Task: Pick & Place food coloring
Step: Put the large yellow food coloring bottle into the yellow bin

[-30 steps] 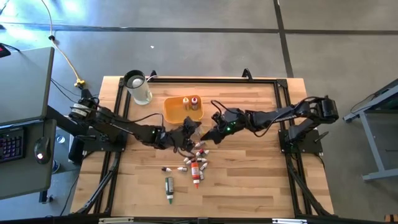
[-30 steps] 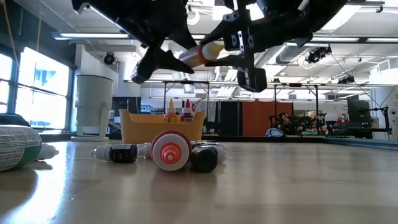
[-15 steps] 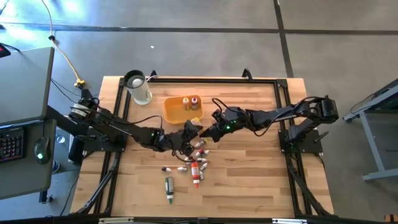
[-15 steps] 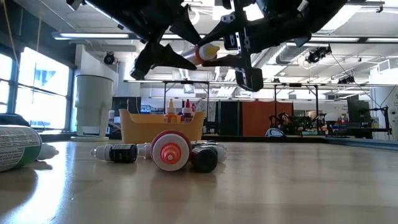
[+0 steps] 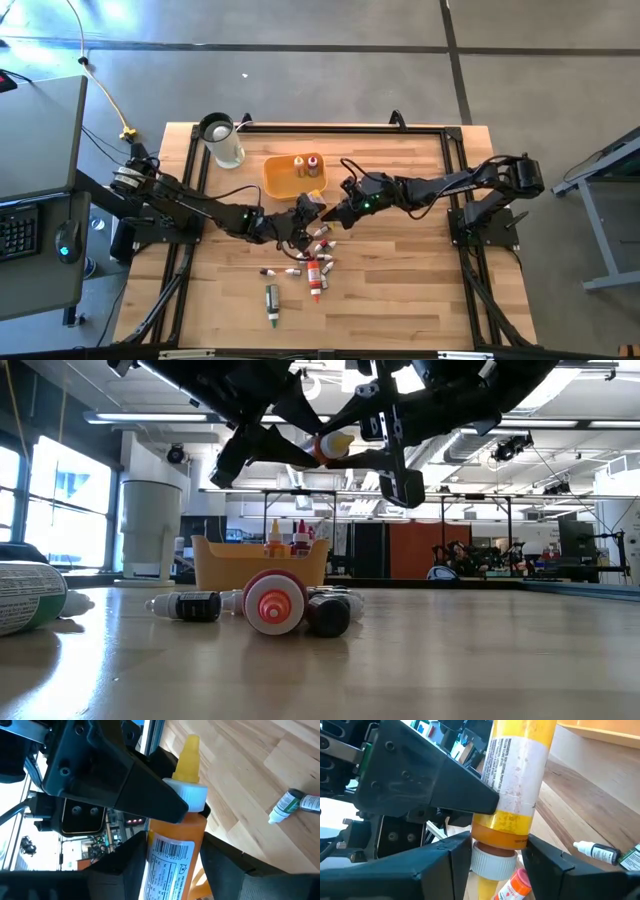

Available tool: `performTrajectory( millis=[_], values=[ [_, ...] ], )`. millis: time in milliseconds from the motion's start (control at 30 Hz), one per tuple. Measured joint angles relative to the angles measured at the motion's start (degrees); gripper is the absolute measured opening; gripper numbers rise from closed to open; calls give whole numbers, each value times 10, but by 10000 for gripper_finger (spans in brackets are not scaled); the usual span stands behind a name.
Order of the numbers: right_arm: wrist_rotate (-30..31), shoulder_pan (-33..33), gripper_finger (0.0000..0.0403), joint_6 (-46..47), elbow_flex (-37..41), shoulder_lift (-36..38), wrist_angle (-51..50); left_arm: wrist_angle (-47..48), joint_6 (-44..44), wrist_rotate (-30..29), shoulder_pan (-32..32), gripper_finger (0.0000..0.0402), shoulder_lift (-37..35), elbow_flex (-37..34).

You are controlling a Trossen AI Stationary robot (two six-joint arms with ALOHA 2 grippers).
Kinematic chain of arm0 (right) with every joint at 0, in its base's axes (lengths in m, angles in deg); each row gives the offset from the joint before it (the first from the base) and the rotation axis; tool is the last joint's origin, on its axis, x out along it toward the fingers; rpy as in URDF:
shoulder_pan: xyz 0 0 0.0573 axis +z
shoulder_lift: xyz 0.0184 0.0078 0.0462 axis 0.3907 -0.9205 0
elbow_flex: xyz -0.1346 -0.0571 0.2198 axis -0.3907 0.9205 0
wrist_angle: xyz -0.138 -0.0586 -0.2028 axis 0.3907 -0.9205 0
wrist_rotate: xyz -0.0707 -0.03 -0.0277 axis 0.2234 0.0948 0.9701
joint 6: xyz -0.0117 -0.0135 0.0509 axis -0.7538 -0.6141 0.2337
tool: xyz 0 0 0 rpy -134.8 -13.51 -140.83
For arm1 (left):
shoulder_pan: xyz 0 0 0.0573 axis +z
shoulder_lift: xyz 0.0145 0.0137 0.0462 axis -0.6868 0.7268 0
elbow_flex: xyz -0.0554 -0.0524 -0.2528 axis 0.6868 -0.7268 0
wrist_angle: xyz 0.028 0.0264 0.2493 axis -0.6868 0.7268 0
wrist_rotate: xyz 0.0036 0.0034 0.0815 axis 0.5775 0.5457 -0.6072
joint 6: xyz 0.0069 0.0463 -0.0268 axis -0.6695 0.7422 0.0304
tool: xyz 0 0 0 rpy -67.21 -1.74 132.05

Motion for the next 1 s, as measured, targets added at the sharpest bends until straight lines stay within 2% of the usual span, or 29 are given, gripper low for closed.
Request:
performTrajectory(
  millis=[567, 733, 833, 1000],
  values=[
    [3, -1, 188, -47, 0, 0, 5, -2, -2, -20, -4, 169, 0, 0],
    [-17, -8, 200, -81, 0, 0, 5, 4, 0, -22, -20, 169, 0, 0],
    [-36, -11, 207, -73, 0, 0, 6, 7, 1, -51, -33, 169, 0, 0],
    [-71, -12, 211, -81, 0, 0, 1, 29, -31, -164, -49, 169, 0, 0]
  ],
)
